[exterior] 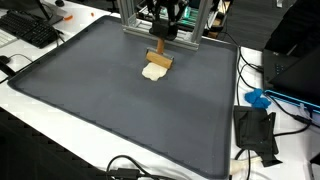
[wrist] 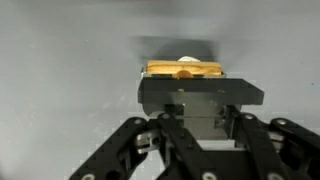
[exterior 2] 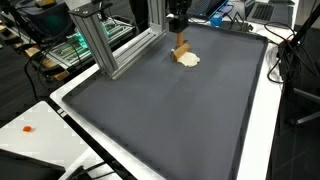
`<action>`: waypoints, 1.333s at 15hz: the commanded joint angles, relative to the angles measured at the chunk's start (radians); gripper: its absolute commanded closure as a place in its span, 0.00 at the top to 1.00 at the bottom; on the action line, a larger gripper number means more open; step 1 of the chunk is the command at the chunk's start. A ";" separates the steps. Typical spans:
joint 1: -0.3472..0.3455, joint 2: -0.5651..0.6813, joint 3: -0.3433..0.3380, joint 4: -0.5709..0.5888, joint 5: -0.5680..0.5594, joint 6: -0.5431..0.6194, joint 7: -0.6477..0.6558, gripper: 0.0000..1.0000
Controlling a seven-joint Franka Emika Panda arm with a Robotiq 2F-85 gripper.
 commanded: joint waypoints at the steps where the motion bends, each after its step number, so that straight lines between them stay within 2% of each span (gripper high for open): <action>1: -0.007 -0.017 -0.008 -0.038 0.021 -0.051 -0.044 0.22; 8: -0.015 -0.088 -0.019 -0.072 0.046 -0.090 -0.080 0.22; 14: -0.027 -0.134 -0.030 -0.112 0.065 -0.062 -0.106 0.22; 20: -0.029 -0.237 -0.042 -0.135 0.105 -0.095 -0.161 0.22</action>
